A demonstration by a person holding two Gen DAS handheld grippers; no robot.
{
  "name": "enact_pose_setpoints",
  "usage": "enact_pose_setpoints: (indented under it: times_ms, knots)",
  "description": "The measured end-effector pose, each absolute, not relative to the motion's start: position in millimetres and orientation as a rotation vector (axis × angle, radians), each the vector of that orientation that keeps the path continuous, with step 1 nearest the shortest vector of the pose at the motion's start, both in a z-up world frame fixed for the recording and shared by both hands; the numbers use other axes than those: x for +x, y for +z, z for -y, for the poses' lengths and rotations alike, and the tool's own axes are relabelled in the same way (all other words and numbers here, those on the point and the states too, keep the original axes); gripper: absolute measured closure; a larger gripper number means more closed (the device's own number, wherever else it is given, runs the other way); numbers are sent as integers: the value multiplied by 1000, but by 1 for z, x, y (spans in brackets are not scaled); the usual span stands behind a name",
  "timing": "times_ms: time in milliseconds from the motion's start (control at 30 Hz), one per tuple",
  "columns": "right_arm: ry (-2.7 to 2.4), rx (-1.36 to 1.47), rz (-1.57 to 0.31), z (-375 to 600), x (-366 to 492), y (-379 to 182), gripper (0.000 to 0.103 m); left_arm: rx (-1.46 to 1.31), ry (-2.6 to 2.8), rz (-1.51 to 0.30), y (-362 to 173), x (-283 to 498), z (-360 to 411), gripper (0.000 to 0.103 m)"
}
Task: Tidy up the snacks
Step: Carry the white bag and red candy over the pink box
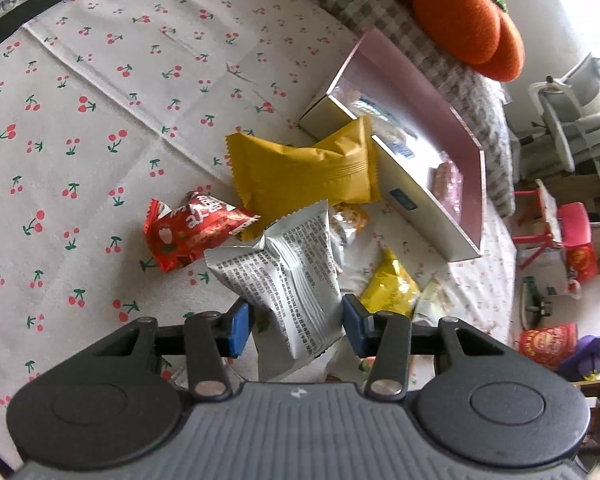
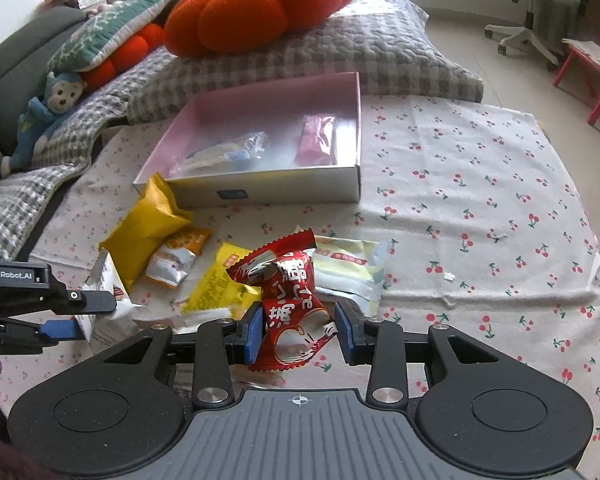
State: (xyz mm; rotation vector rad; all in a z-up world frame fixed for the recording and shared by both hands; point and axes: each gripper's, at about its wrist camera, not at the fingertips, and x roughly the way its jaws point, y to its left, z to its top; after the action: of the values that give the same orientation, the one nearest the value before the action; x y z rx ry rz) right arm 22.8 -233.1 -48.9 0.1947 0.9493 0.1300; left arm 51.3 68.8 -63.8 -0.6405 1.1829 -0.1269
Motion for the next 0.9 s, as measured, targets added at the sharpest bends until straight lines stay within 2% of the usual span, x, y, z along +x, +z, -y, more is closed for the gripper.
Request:
enact_pose_setpoints:
  times_ms: [500, 900]
  knots:
    - [132, 262, -893, 225, 39, -24, 67, -687, -271, -1112, -32, 55, -69, 60]
    - [90, 320, -837, 219, 74, -9, 67, -655, -224, -998, -12, 90, -55, 60]
